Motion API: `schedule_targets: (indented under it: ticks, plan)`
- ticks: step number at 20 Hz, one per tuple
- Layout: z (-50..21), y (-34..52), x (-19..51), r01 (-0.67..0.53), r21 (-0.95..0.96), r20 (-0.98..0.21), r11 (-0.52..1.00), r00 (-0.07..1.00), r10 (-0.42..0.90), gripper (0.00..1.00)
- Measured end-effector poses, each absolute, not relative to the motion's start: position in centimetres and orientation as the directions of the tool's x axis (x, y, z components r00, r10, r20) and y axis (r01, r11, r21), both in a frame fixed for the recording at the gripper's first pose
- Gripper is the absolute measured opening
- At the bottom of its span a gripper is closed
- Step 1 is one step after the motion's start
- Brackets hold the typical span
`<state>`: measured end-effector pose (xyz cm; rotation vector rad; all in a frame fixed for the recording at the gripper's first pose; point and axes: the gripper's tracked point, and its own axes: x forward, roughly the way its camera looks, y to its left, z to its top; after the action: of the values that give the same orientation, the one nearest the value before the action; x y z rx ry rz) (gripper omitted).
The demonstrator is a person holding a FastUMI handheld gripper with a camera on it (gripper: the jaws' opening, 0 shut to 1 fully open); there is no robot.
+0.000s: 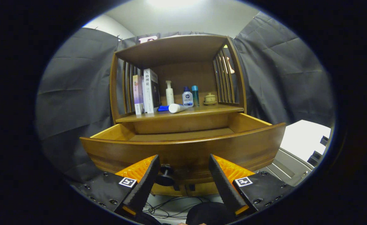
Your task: Pull open the drawer, take out the items inside it, and place them on the countertop above the cabinet.
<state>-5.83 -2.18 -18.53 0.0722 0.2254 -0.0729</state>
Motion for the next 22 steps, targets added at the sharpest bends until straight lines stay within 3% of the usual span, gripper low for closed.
schedule_targets:
  ticks: [22]
  plan:
    - [-19.6,-1.1,-2.2,0.073,-0.003,-0.227,0.997,0.971,-0.072,0.98]
